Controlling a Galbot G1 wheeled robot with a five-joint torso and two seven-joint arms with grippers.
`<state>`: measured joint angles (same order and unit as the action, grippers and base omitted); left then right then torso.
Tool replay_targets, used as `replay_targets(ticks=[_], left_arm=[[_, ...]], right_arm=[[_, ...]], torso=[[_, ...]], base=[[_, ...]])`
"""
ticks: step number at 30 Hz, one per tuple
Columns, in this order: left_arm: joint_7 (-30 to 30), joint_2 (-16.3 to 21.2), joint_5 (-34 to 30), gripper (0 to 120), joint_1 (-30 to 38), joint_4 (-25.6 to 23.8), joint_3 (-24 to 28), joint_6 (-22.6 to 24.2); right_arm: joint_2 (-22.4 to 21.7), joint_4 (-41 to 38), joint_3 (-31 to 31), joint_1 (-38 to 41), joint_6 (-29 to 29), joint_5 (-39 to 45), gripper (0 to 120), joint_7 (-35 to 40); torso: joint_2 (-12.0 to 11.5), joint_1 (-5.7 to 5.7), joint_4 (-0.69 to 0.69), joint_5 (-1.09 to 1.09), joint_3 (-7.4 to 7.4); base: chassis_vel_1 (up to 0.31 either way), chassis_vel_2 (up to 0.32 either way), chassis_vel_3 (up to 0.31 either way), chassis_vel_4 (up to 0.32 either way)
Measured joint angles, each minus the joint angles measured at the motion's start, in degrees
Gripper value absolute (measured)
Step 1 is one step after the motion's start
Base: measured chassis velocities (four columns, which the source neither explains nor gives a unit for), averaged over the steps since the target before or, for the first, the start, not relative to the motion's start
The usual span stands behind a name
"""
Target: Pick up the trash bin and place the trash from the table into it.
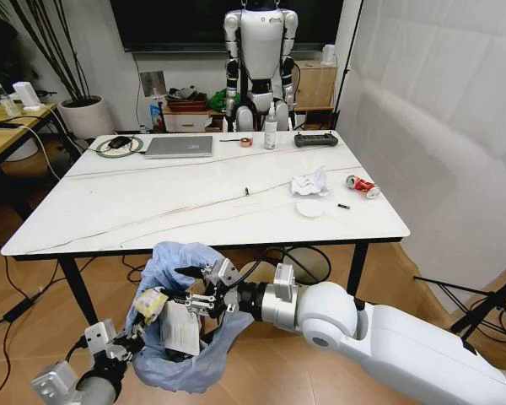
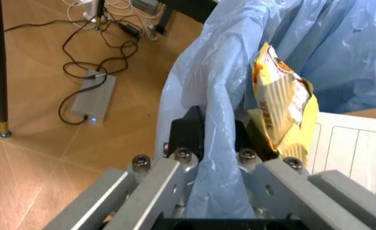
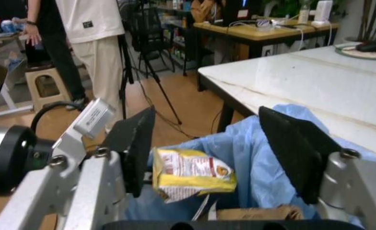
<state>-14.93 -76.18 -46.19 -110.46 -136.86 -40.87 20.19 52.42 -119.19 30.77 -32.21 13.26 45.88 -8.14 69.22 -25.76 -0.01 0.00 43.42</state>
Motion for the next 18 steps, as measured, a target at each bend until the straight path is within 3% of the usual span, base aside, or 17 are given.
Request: replay_targets(ticks=[5, 8, 10, 12, 18], left_arm=[[0.0, 0.0, 0.0, 1, 0.0, 0.2, 0.0, 0.0], [0.0, -0.2, 0.1, 1, -0.1, 0.4, 0.2, 0.0], [0.0, -0.2, 0.2, 1, -0.1, 0.4, 0.2, 0.0], [0.0, -0.3, 0.3, 1, -0.2, 0.4, 0.2, 0.0], [0.1, -0.1, 0.4, 1, -0.6, 0.3, -0.6, -0.1]], right_arm=[[1.0, 0.7, -2.5, 0.7, -0.1, 0.9, 74, 1.4], [3.1, 3.4, -5.9, 2.5, 1.0, 1.9, 89, 6.1], [3.6, 4.1, -6.5, 2.9, 1.7, 1.9, 91, 7.6], [6.2, 7.1, -8.6, 4.3, 5.4, 2.3, 98, 13.2], [14.8, 14.9, -13.2, 6.8, 15.0, 2.7, 100, 21.4]], torso=[[0.0, 0.0, 0.0, 0.0, 0.0], [0.0, 0.0, 0.0, -0.01, 0.0], [0.0, 0.0, 0.0, -0.01, 0.0], [0.0, 0.0, 0.0, -0.01, 0.0], [0.0, -0.01, 0.01, -0.01, 0.01]], base=[[0.0, 0.0, 0.0, 0.0], [0.0, 0.0, 0.0, 0.0], [0.0, 0.0, 0.0, 0.0], [0.0, 0.0, 0.0, 0.0], [0.0, 0.0, 0.0, 0.0]])
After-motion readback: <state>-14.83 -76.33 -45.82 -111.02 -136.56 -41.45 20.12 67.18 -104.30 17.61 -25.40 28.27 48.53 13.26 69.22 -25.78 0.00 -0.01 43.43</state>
